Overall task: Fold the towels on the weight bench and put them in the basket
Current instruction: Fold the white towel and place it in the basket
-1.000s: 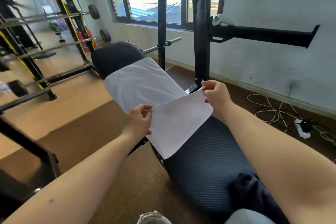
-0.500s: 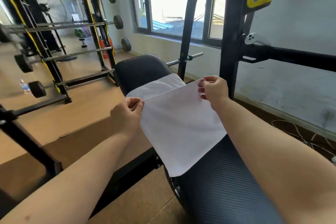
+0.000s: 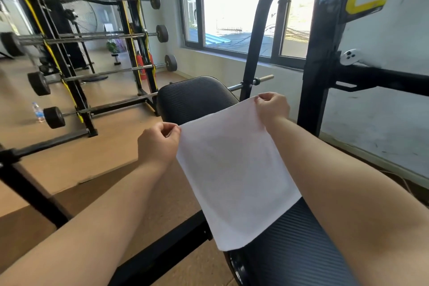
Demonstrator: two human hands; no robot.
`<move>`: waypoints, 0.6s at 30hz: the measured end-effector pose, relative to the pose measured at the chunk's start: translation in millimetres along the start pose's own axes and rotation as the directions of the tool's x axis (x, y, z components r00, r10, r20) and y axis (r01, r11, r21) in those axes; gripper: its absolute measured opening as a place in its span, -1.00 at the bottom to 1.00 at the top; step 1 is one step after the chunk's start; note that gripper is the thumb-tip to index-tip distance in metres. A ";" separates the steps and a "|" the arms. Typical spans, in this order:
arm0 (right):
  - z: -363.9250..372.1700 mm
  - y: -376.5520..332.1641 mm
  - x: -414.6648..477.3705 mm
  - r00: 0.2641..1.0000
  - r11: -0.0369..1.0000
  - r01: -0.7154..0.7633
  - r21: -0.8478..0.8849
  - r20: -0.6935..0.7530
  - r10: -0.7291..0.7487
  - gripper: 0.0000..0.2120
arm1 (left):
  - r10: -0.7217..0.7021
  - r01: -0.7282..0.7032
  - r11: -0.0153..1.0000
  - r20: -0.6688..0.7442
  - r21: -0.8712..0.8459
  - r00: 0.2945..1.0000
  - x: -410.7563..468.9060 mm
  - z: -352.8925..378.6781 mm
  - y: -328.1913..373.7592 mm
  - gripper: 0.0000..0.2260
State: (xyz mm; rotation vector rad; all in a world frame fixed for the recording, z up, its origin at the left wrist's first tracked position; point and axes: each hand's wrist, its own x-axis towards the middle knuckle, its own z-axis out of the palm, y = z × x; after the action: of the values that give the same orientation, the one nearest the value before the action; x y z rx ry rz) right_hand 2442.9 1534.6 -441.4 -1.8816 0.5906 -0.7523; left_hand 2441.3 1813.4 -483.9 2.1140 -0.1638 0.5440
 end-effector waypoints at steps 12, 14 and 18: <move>22.3 20.4 3.4 0.994 0.986 0.093 -0.135 -0.044 -0.100 -0.79 | 0.147 -0.151 0.985 0.044 0.082 0.988 12.1 -4.8 -10.4 -0.83; 21.3 11.0 5.3 0.987 0.985 0.127 -0.114 -0.080 -0.137 -0.80 | 0.120 -0.121 0.991 0.032 0.055 0.992 17.0 -5.6 -7.9 -0.85; 29.1 0.0 8.0 0.990 0.981 0.134 -0.141 -0.027 -0.140 -0.78 | 0.003 -0.003 1.000 0.052 0.009 0.999 19.0 -5.5 -5.7 -0.89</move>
State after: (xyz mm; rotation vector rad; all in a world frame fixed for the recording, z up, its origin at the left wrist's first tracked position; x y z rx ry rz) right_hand 2469.4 1547.0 -448.9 -2.0574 0.5527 -0.8553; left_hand 2458.4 1822.9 -477.2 2.1378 -0.1944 0.4922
